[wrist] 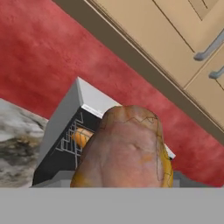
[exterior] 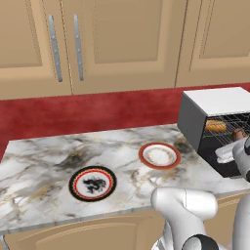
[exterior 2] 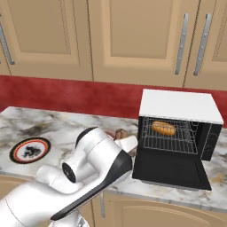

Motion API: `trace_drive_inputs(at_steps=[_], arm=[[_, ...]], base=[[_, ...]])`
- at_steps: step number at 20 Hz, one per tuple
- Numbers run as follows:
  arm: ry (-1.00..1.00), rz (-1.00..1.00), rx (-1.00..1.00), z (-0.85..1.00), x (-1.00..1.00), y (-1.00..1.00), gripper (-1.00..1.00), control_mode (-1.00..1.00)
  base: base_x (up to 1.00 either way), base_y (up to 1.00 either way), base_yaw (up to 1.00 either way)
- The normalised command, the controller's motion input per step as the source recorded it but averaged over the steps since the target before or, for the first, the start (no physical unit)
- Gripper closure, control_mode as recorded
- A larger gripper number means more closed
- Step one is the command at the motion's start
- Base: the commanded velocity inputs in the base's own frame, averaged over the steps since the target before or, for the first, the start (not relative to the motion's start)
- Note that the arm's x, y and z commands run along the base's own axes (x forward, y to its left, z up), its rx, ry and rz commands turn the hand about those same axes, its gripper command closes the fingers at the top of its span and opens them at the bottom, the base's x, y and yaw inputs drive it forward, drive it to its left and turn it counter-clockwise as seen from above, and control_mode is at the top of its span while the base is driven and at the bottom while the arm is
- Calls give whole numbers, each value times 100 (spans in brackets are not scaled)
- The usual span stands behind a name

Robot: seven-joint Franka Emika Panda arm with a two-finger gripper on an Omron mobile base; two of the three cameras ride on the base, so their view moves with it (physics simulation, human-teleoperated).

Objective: Open the toaster oven door. Place the hotdog bun on the bottom rack in the toaster oven and place the chicken drumstick on the top rack.

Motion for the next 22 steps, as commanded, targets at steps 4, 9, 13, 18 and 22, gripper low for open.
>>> trace_drive_inputs(at_steps=[4, 9, 13, 18, 22], arm=[[17, 1, 55, 48, 0, -24, 100, -100], [19, 0, 54, 46, 6, -26, 100, -100], [19, 1, 54, 45, 18, -24, 100, -100], [26, 4, 51, 42, 31, -19, 100, -100], [28, 6, 49, 42, 36, -17, 100, -100]], base=[[0, 0, 0], [0, 0, 0], [0, 0, 0], [0, 0, 0], [0, 0, 0]])
